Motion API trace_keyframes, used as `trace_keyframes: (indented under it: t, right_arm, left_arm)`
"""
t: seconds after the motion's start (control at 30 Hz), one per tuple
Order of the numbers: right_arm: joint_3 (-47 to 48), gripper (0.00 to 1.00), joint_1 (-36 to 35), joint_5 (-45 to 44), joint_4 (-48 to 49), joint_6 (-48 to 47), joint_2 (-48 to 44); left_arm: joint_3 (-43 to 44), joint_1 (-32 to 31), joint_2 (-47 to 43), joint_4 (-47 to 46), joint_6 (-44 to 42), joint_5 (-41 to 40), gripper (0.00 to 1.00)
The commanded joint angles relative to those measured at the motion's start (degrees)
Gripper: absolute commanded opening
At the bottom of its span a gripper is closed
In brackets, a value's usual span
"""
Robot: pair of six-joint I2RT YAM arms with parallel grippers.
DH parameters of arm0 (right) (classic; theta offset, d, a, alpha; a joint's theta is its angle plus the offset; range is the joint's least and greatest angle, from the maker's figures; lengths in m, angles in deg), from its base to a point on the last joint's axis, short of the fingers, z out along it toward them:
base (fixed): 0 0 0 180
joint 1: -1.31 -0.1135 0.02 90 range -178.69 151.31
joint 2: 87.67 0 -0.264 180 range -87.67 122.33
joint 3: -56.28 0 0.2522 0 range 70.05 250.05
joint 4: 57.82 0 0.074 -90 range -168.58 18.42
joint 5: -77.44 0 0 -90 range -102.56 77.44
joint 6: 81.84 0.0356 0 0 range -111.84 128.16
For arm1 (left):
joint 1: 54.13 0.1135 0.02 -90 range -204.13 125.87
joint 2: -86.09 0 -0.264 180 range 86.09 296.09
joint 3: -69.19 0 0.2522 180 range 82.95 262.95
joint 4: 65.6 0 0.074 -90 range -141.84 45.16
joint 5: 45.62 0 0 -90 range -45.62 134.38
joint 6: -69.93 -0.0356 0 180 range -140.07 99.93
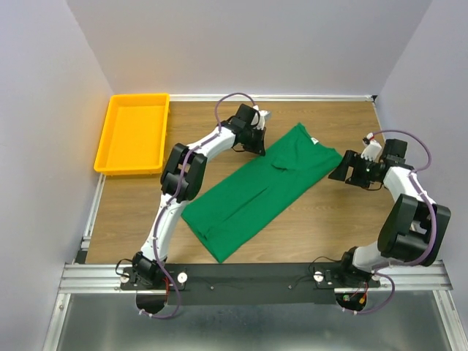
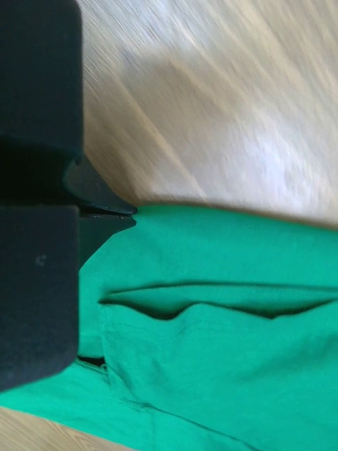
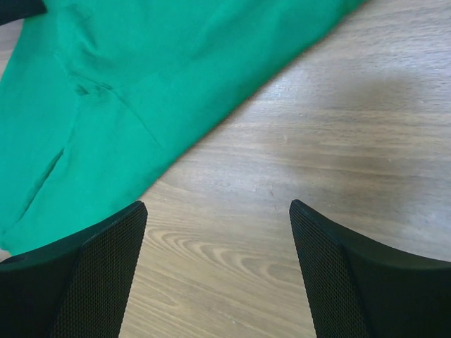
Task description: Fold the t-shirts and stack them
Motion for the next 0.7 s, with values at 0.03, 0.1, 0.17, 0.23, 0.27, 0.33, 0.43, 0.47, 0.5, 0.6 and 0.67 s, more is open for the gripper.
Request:
trace_keyframes:
  t: [0.03, 0.1, 0.17, 0.23, 0.27, 0.33, 0.43, 0.47, 0.5, 0.6, 0.67]
  right_arm:
    - [2.58, 0.87, 0.21, 4.04, 0.73, 1.38, 6.01]
    - [4.16, 0.86, -0.14, 4.48, 0.73, 1.55, 7.6]
    - [6.0, 0.86, -1.28, 4.31, 0.82, 1.29, 9.53]
    - [7.5, 0.86, -2.6, 3.87, 0.9, 0.94, 10.68]
    - [8.2, 0.86, -4.6, 3.61, 0.9, 0.76, 12.26]
    - [10.75, 0.86, -7.25, 2.9, 0.82, 0.85, 14.02]
    - [15.65, 0.86, -14.96, 3.25, 1.08, 2.16, 18.5]
    - [17.16, 0.86, -16.47, 3.95, 1.25, 4.08, 19.9]
    - [18.74, 0.86, -18.06, 5.09, 1.6, 6.19, 21.66]
    - [27.17, 0.86, -24.65, 5.1, 3.27, 14.27, 28.95]
    - [33.3, 0.86, -29.03, 2.39, 4.33, 19.89, 35.1]
  left_arm:
    - [-5.16, 6.45, -5.82, 0.58, 8.41, -10.44, 0.0]
    - [-11.57, 9.7, -8.55, -1.61, 11.66, -12.55, 0.0]
    - [-15.79, 11.29, -12.33, -4.34, 13.77, -14.4, 0.0]
    - [-20.98, 13.57, -15.14, -5.57, 15.01, -15.2, 0.0]
    - [-22.48, 14.19, -16.02, -6.71, 15.36, -14.85, 0.0]
    - [-26.61, 15.25, -17.87, -8.64, 15.89, -13.53, 0.13]
    - [-30.92, 15.34, -26.01, -14.16, 15.19, -12.91, 0.62]
    - [-32.15, 15.43, -28.49, -15.67, 15.01, -13.09, 0.64]
    - [-34.16, 15.6, -31.21, -17.08, 14.66, -13.61, 0.64]
    - [-35.67, 15.78, -41.76, -18.32, 11.77, -19.49, 0.68]
    - [-36.81, 16.21, -49.58, -18.23, 9.58, -22.48, 0.71]
